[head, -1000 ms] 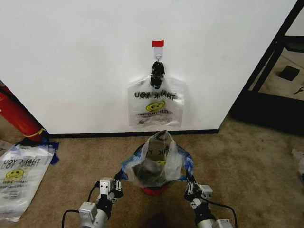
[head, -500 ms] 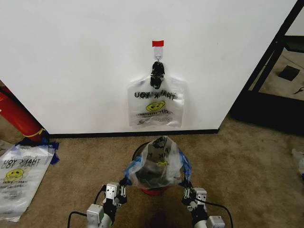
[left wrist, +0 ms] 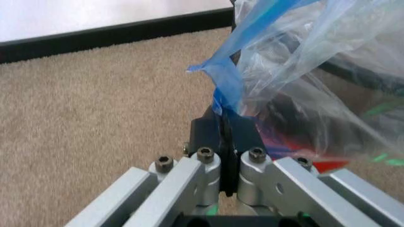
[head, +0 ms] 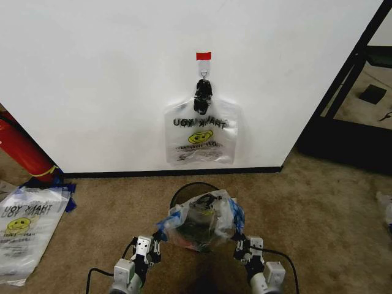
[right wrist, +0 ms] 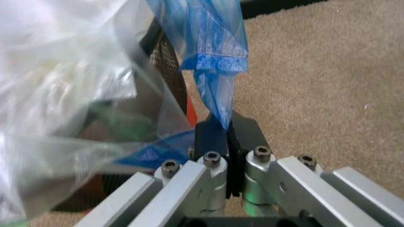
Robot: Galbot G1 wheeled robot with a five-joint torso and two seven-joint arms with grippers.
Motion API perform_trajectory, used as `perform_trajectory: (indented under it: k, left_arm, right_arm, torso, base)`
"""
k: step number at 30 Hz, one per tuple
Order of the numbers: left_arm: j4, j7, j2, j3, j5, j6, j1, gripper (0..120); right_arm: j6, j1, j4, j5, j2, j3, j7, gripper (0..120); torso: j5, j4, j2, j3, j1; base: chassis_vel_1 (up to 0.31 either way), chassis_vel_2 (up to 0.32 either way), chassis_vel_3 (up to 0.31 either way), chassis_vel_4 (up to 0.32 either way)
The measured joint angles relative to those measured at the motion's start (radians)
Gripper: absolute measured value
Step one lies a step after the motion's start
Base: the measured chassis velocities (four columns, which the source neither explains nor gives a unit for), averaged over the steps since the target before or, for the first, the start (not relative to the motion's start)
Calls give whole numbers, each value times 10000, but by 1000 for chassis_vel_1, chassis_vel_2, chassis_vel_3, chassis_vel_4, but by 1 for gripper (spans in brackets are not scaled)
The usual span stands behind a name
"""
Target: Pick up the garbage bag from the wall and place it over the trash bin.
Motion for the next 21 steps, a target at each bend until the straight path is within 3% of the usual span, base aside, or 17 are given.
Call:
perform_trajectory:
  k: [10, 21]
  left_arm:
    - [143, -163, -13, 535, -367, 605, -1015, 0]
    - [342, -155, -15, 731, -351, 746, -1096, 0]
  right_arm:
    - [-1378, 926, -307, 955, -112, 73, 513, 0]
    - [-1921, 1246, -563, 1058, 44, 113, 609, 0]
  torso:
    - [1, 0, 0, 0, 0]
    - [0, 1, 0, 0, 0]
  base:
    - [0, 0, 0, 0]
    - [0, 0, 0, 0]
